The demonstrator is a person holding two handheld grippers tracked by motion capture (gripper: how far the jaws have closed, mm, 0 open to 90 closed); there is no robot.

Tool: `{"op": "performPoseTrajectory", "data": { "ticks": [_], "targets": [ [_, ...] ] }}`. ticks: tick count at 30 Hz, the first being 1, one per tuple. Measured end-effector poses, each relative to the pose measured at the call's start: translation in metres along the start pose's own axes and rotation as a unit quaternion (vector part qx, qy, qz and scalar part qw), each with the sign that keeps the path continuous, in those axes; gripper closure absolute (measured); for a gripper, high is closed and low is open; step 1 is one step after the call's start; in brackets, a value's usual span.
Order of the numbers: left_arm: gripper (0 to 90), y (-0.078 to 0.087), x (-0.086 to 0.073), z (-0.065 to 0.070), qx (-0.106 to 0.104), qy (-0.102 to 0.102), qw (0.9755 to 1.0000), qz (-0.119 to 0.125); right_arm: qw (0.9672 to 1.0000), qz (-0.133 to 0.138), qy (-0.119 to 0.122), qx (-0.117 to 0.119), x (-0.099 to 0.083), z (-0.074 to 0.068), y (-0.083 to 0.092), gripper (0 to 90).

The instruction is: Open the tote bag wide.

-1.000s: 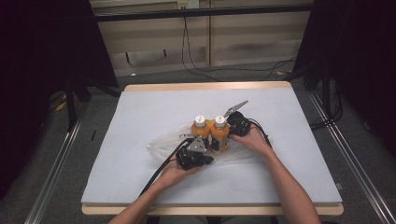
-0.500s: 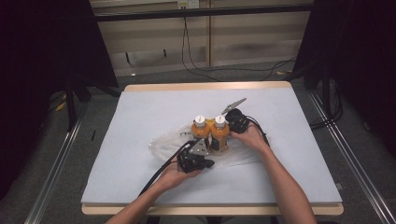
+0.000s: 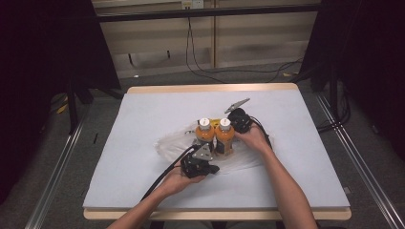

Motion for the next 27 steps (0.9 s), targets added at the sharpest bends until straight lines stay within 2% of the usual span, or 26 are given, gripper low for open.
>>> {"op": "performPoseTrajectory", "data": {
  "ticks": [3, 8, 9, 12, 16, 23, 27],
  "targets": [
    [90.0, 0.0, 0.0, 0.003, -0.011, 0.007, 0.9999, 0.008, 1.0, 0.0, -0.003, -0.004, 0.001, 0.001, -0.001, 90.0],
    [90.0, 0.002, -0.001, 0.005, -0.001, -0.006, 1.0, -0.006, 0.9998, 0.008, -0.008, -0.014, 0.004, 0.006, -0.004, 90.0],
    [90.0, 0.001, 0.0, 0.004, -0.006, -0.003, 1.0, 0.003, 0.9998, 0.009, -0.006, -0.016, 0.005, 0.007, -0.005, 90.0],
    [90.0, 0.0, 0.0, 0.005, -0.01, 0.004, 0.9999, 0.009, 0.9995, 0.007, -0.012, -0.03, 0.008, 0.012, -0.007, 90.0],
    [90.0, 0.0, 0.0, 0.005, -0.008, 0.001, 0.9999, 0.008, 0.9989, -0.007, -0.006, -0.045, 0.016, 0.019, -0.012, 90.0],
    [90.0, 0.0, 0.0, 0.005, -0.009, 0.0, 0.9999, 0.006, 0.998, 0.0, -0.019, -0.061, 0.025, 0.03, -0.02, 90.0],
    [90.0, 0.001, 0.0, 0.005, -0.008, -0.007, 0.9999, 0.001, 0.996, -0.013, -0.004, -0.089, 0.03, 0.035, -0.023, 90.0]
  ]
}}
Point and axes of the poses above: each handheld gripper's, and its own axes: y roughly backward along the jaws, x roughly out of its top, z roughly to its right, the point moved 9 cm from there along -y, roughly forward along the jaws, and after that the axes turned 3 degrees about x, right-handed, at the moved point
